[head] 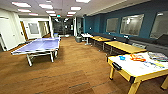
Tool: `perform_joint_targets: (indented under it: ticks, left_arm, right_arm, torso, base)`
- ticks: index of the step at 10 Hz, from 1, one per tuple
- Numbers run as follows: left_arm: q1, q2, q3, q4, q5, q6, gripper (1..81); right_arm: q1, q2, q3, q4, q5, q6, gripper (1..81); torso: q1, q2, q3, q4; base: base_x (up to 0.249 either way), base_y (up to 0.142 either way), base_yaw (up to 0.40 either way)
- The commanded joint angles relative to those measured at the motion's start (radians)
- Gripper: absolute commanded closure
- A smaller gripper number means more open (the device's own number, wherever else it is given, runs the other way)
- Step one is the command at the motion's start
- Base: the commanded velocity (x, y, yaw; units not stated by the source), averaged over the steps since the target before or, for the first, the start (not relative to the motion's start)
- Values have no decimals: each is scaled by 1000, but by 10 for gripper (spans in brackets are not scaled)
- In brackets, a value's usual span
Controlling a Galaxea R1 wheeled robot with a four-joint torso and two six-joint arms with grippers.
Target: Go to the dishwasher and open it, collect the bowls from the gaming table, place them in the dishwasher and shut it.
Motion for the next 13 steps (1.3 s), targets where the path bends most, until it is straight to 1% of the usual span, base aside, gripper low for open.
perform_joint_targets:
  ticks: [1, 13]
  left_arm:
    - [-55, 2, -3, 0, 53, 4, 10]
    - [-55, 4, -3, -2, 53, 4, 10]
  right_arm:
    - [50, 6, 7, -1, -50, -3, 10]
    - [57, 6, 7, -3, -55, -4, 10]
  torso:
    - [0, 0, 0, 0]
    - [0, 0, 0, 0]
  base:
    - [0, 0, -390]
    - [0, 0, -389]
